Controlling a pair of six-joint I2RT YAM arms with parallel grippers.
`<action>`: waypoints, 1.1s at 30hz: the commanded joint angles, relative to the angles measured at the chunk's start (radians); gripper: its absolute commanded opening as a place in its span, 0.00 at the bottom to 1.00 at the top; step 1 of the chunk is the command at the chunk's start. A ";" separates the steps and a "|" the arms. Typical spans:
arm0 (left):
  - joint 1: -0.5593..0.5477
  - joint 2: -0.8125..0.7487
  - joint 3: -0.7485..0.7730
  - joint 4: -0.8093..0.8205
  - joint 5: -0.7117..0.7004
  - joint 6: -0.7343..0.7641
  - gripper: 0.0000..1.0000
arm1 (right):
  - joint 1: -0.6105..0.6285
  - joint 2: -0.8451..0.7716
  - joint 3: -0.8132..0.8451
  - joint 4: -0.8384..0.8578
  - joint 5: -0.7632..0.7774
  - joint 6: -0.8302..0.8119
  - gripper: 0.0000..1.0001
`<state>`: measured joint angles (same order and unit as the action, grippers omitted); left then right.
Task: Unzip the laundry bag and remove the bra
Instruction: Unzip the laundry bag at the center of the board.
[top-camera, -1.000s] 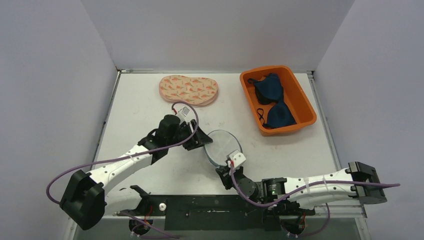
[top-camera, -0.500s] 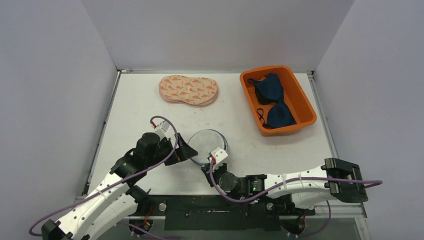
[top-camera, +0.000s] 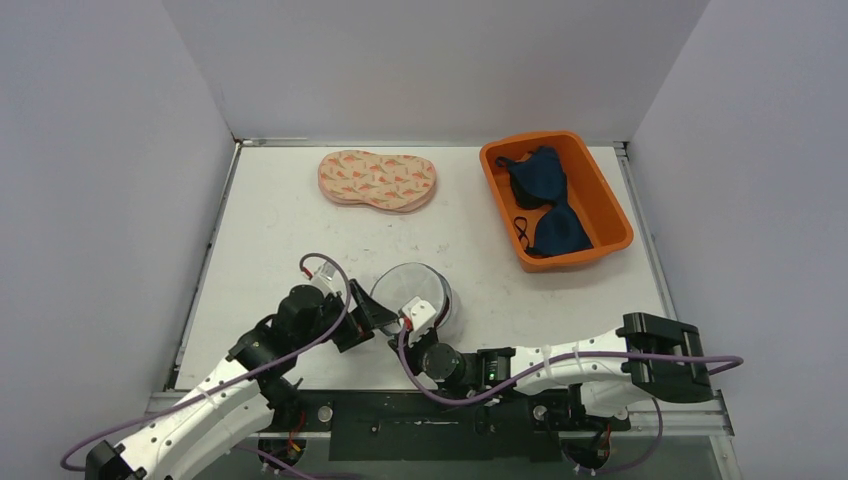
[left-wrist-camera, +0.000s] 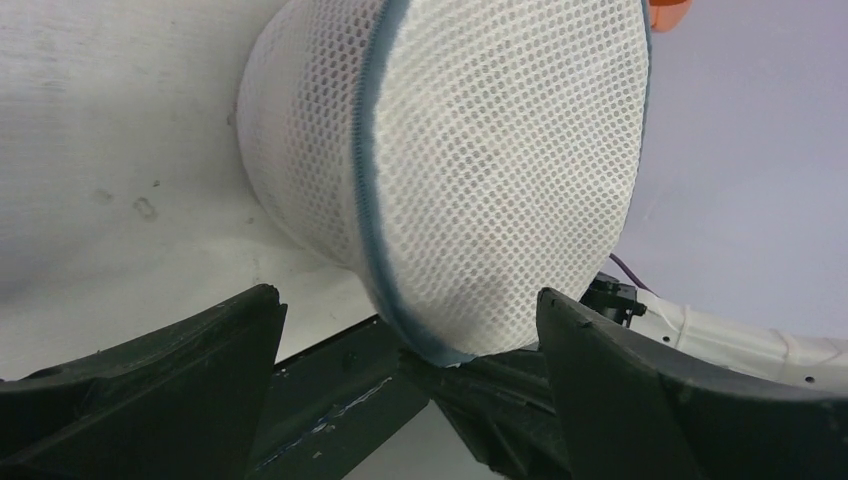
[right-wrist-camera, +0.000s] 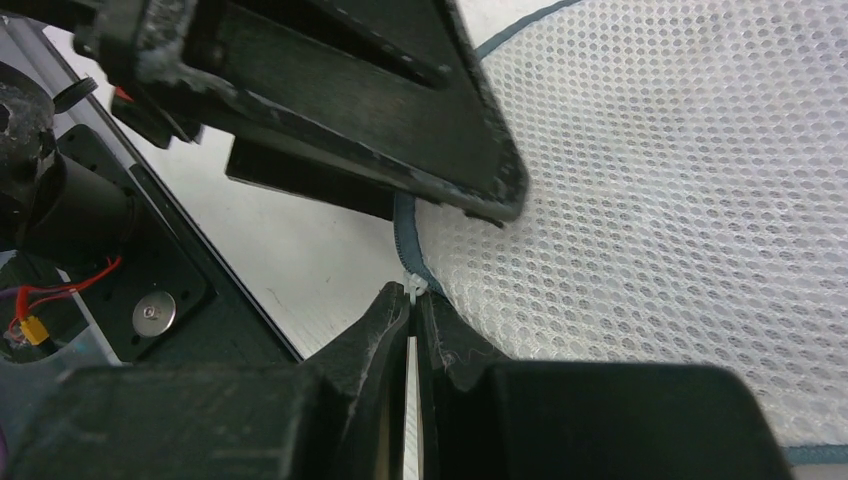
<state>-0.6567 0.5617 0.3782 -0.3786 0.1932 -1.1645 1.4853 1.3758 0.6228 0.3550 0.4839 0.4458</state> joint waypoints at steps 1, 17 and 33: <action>-0.067 0.086 0.021 0.191 -0.026 -0.055 0.96 | -0.003 0.018 0.054 0.053 -0.023 -0.015 0.05; -0.049 0.150 0.034 0.212 -0.115 0.006 0.12 | -0.003 -0.109 0.009 -0.065 0.064 0.006 0.05; 0.061 0.240 0.064 0.256 0.001 0.088 0.05 | -0.008 -0.375 -0.088 -0.270 0.217 0.077 0.05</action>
<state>-0.6392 0.7799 0.4221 -0.1280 0.2596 -1.1557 1.4845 1.0565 0.5594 0.1589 0.5831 0.5148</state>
